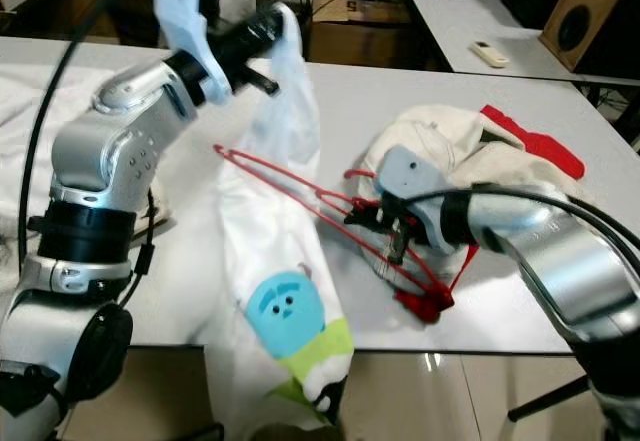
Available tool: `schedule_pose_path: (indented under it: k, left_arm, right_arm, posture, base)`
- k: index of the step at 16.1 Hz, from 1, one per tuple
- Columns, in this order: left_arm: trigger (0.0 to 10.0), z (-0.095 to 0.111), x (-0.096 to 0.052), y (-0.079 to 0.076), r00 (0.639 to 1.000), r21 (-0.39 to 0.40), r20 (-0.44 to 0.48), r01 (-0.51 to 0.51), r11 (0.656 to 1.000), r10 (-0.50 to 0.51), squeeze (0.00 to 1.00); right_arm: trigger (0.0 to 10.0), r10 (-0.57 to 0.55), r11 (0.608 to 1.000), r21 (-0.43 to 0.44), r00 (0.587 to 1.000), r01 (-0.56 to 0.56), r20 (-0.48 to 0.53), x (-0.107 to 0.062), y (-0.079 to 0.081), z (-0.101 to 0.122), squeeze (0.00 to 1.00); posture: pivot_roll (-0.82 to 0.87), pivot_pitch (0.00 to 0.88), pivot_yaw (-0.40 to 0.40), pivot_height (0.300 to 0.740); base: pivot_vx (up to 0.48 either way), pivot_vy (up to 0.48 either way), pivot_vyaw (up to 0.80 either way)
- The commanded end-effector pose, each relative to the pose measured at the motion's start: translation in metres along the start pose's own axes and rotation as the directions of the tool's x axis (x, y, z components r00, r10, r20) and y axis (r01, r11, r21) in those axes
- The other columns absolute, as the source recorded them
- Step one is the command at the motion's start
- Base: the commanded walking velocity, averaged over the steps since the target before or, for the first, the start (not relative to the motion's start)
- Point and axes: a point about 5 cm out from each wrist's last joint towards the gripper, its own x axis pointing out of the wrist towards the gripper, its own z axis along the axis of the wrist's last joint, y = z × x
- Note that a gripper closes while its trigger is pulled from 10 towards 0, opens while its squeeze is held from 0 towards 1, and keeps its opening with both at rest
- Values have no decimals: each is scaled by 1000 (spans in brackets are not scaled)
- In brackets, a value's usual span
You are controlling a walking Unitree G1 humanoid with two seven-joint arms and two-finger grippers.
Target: Hang hanger
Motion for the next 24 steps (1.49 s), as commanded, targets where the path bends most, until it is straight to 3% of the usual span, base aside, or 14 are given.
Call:
schedule_pose_path:
  k: [1,2,3,5,6,7,8,10,12,13,14,18,21,24]
  left_arm:
    - [10000,22,-1,-5,996,19,75,37,999,-38,0]
    - [10000,23,-1,-6,996,18,81,41,999,-42,0]
    - [10000,40,1,-10,986,-3,157,66,998,-65,0]
    - [10000,63,4,-13,961,-24,267,81,996,-71,0]
    - [10000,85,4,-17,921,-43,382,98,994,-74,0]
    - [10000,99,2,-18,891,-74,449,114,991,-69,0]
    - [10000,107,1,-20,867,-93,494,128,987,-66,0]
    - [10000,115,-2,-21,837,-111,544,142,984,-60,0]
    - [10000,102,0,-21,856,-140,514,139,980,-48,0]
    - [10000,90,3,-24,880,-130,471,127,983,-51,0]
    - [10000,73,8,-31,913,-107,402,119,987,-67,0]
    - [10000,-3,24,-59,988,-75,109,121,990,-112,0]
    - [10000,-43,35,-53,1000,-30,-24,0,1000,-1,0]
    - [10000,-48,42,-27,988,-27,-37,-152,988,151,0]
  right_arm:
    - [10000,-39,999,-18,999,38,-28,-1,-10,0,0]
    - [10000,-47,999,-18,998,46,-34,-1,-13,1,0]
    - [10000,-196,980,-55,978,193,-70,-7,-44,4,0]
    - [10000,-492,864,-136,870,484,-31,-31,-94,22,0]
    - [10000,-742,634,-193,659,749,120,-67,-134,54,0]
    - [10000,-840,441,-145,464,886,282,-100,-151,84,0]
    - [10000,-856,331,-94,340,939,390,-124,-156,103,0]
    - [10000,-823,285,-65,279,956,496,-145,-156,122,0]
    - [10000,-797,375,-107,379,921,470,-126,-156,106,0]
    - [10000,-770,449,-160,471,879,430,-108,-155,88,0]
    - [10000,-729,537,-223,581,813,361,-86,-147,62,0]
    - [10000,-526,809,-235,842,539,121,-56,-99,-19,0]
    - [10000,-396,895,-225,918,386,0,-70,-69,-48,0]
    - [10000,-319,929,-228,943,291,-96,-92,-58,-49,0]
  posture:
    - [-38,0,-43,740]
    - [-38,0,-43,740]
    - [-43,0,-46,740]
    - [-43,0,-49,740]
    - [-43,0,-51,740]
    - [-42,0,-51,740]
    - [-44,0,-49,740]
    - [-46,0,-46,740]
    - [-50,0,-40,740]
    - [-49,0,-36,740]
    - [-47,0,-35,740]
    - [-45,0,-28,740]
    - [-68,0,4,740]
    - [-70,0,12,740]
  base:
    - [0,0,0]
    - [0,0,0]
    - [0,0,0]
    - [0,0,0]
    - [0,0,0]
    - [0,0,0]
    - [0,0,0]
    - [0,0,0]
    - [0,0,0]
    - [0,0,0]
    - [0,0,0]
    - [0,0,0]
    - [0,0,0]
    - [0,0,0]
